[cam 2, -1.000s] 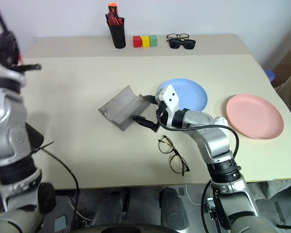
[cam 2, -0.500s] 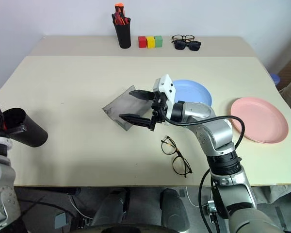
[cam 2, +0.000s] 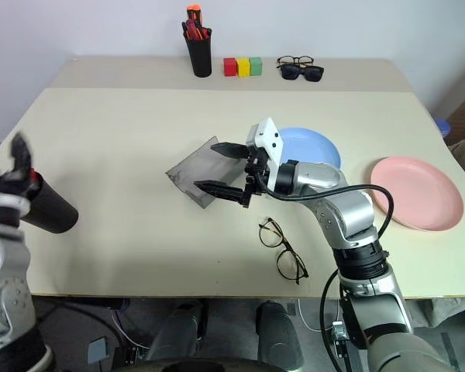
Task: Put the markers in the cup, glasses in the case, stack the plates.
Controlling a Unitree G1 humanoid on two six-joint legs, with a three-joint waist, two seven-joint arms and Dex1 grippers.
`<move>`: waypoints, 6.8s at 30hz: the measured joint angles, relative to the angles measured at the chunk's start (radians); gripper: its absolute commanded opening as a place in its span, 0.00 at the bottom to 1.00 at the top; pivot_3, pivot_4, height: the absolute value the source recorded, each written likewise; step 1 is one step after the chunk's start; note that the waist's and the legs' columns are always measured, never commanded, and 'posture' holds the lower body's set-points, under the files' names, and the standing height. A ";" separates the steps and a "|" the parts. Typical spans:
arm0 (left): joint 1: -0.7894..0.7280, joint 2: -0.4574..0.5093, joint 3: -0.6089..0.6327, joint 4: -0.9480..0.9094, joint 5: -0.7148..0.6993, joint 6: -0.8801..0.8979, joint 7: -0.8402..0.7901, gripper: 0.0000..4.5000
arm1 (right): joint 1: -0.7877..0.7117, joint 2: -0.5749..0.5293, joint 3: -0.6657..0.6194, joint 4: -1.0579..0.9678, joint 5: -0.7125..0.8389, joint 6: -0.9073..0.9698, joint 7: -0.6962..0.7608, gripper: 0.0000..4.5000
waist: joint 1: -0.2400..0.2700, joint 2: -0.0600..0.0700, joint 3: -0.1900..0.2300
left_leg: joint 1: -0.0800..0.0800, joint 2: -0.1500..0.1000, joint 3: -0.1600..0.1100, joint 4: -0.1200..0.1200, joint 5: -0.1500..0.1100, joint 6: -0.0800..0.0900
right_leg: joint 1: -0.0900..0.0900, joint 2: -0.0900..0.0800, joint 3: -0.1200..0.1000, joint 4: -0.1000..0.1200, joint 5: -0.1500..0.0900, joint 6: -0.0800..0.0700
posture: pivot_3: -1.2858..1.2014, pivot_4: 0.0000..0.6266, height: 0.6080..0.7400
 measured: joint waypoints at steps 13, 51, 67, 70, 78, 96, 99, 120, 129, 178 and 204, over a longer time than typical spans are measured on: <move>-0.412 0.142 -0.646 0.394 -0.174 0.560 -0.331 0.99 | 0.162 -0.168 -0.099 -0.063 -0.055 -0.025 -0.047 1.00 | -0.015 0.001 0.002 | 0.000 0.001 0.000 -0.001 -0.001 0.001 | -0.001 0.002 0.001 0.002 -0.001 -0.001 | 0.52 0.24 1.00; -0.413 0.288 -0.761 0.666 0.202 -0.285 -1.056 0.29 | 0.615 -0.440 -0.292 -0.458 0.163 0.489 -0.220 1.00 | -0.007 0.002 0.002 | 0.000 0.001 0.000 0.000 -0.002 0.004 | -0.001 0.000 0.000 0.001 -0.003 -0.001 | 0.52 0.24 1.00; -0.196 0.298 -0.563 0.438 0.113 -0.116 -0.887 0.30 | 0.544 -0.415 -0.255 -0.433 0.222 0.635 -0.310 0.12 | -0.004 0.002 0.002 | 0.000 0.002 0.000 0.000 -0.002 0.004 | -0.001 0.001 0.000 0.001 -0.003 -0.001 | 0.52 0.24 1.00; -0.192 0.285 -0.524 0.429 0.094 -0.099 -0.845 0.30 | 0.541 -0.443 -0.268 -0.443 0.237 0.646 -0.305 0.12 | -0.002 0.002 0.002 | 0.000 0.001 0.001 0.001 -0.002 0.004 | 0.000 0.000 0.000 0.000 -0.003 -0.001 | 0.52 0.24 1.00; -0.181 0.244 -0.502 0.423 0.095 -0.090 -0.769 0.30 | 0.530 -0.509 -0.280 -0.457 0.229 0.615 -0.279 0.12 | -0.003 0.002 0.002 | 0.000 0.001 0.001 0.000 -0.002 0.004 | 0.000 0.000 0.000 0.000 -0.003 -0.001 | 0.52 0.24 1.00; -0.134 0.235 -0.492 0.329 0.072 -0.059 -0.726 0.30 | 0.574 -0.546 -0.225 -0.470 0.186 0.522 -0.251 0.73 | -0.003 0.002 0.001 | 0.000 0.001 0.001 0.000 -0.002 0.004 | 0.001 0.000 0.000 0.000 -0.003 -0.001 | 0.52 0.24 1.00; -0.134 0.235 -0.501 0.327 0.072 -0.056 -0.725 0.30 | 0.572 -0.526 -0.203 -0.450 0.173 0.522 -0.267 0.73 | -0.002 0.002 0.001 | 0.000 0.001 0.001 0.000 -0.002 0.004 | 0.001 0.000 0.000 0.000 -0.003 -0.001 | 0.52 0.24 1.00; -0.068 0.225 -0.443 0.334 0.057 -0.051 -0.693 0.30 | 0.453 -0.642 -0.231 -0.454 0.150 0.475 -0.192 0.01 | -0.005 0.002 0.001 | 0.002 0.002 0.001 0.000 -0.002 0.005 | 0.003 0.000 0.000 -0.002 -0.004 -0.002 | 0.52 0.24 1.00; 0.027 0.231 -0.358 0.323 0.050 -0.061 -0.650 0.30 | -0.158 -0.332 0.144 -0.106 -0.050 0.215 -0.085 0.01 | -0.028 0.001 0.001 | 0.001 0.004 0.000 -0.001 -0.002 0.004 | 0.002 0.002 0.000 -0.003 -0.003 -0.002 | 0.52 0.24 1.00; -0.834 0.021 -0.811 1.196 0.253 -0.070 -1.052 0.02 | 0.244 -0.325 -0.128 -0.376 -0.110 0.354 -0.068 1.00 | -0.011 0.002 0.002 | -0.001 0.001 0.000 0.000 -0.002 0.004 | -0.002 0.001 -0.001 0.003 -0.003 -0.001 | 0.52 0.24 1.00; -0.714 0.017 -0.725 1.005 0.248 -0.021 -0.936 0.00 | 0.228 -0.252 0.021 -0.195 -0.138 0.419 -0.240 0.01 | -0.008 0.002 0.002 | -0.001 0.001 0.000 0.001 -0.002 0.004 | -0.002 0.001 -0.001 0.004 -0.003 -0.001 | 0.52 0.24 1.00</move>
